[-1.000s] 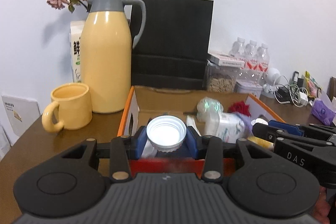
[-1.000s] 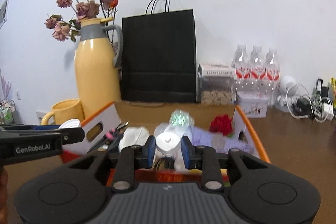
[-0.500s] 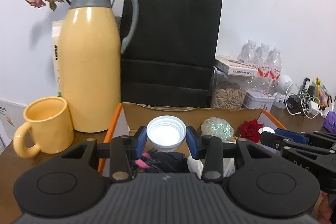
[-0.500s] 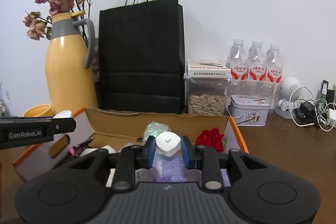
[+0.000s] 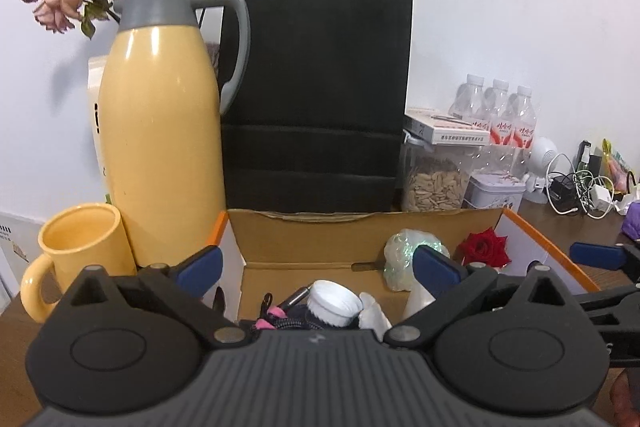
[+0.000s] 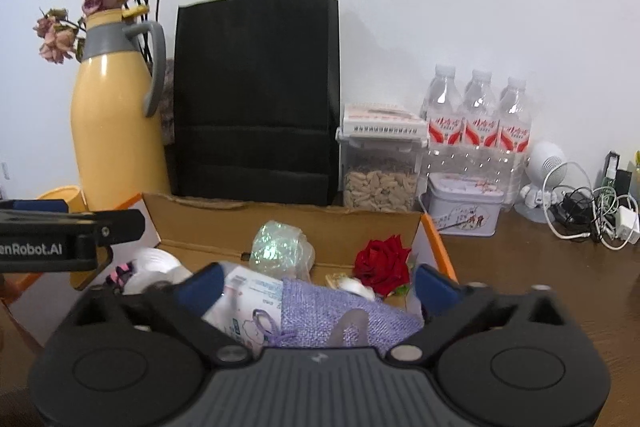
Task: Organize objects
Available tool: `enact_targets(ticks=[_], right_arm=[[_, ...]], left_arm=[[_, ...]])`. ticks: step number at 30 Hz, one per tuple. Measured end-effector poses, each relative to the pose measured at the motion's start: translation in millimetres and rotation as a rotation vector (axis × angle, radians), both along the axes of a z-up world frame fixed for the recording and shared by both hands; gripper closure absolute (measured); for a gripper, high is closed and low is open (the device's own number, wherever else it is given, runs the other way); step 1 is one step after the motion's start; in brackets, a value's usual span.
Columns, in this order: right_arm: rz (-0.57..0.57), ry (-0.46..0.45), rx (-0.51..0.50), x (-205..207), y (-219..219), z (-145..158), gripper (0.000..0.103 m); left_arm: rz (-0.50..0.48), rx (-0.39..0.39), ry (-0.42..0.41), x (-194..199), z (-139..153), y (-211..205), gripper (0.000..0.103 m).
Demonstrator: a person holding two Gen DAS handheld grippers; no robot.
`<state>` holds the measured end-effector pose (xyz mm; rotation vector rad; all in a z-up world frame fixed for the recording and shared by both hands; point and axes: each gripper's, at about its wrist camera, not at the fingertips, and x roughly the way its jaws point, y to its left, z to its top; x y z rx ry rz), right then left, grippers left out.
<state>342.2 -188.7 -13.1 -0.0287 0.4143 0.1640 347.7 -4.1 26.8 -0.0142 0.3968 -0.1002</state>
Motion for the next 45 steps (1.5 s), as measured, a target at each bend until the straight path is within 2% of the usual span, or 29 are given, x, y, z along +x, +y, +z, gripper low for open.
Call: enact_targets(ticks=[3,12,22,34,45], right_arm=[[-0.006,-0.012,-0.005,-8.2,0.8,4.7,0.000],[0.000,-0.032,0.003,-44.5,2.5,23.6,0.000],[0.012,-0.023,0.013,-113.9,-2.6,40.7,0.000],[0.030,0.043,0.026,-198.6,-7.7,31.1,0.000],[0.041,0.079,0.026,-232.7,-13.0,17.7,0.000]], left_arm=[[0.025,0.023,-0.017,-7.1,3.0,-1.3,0.000],[0.037,0.028,-0.015,-40.1,11.6,4.5,0.000],[0.071,0.037,0.024,-111.4,23.9,14.9,0.000],[0.085,0.028,0.088,-199.7,11.9,21.1,0.000],[0.099,0.043,0.133,-240.2,-3.8,20.9,0.000]])
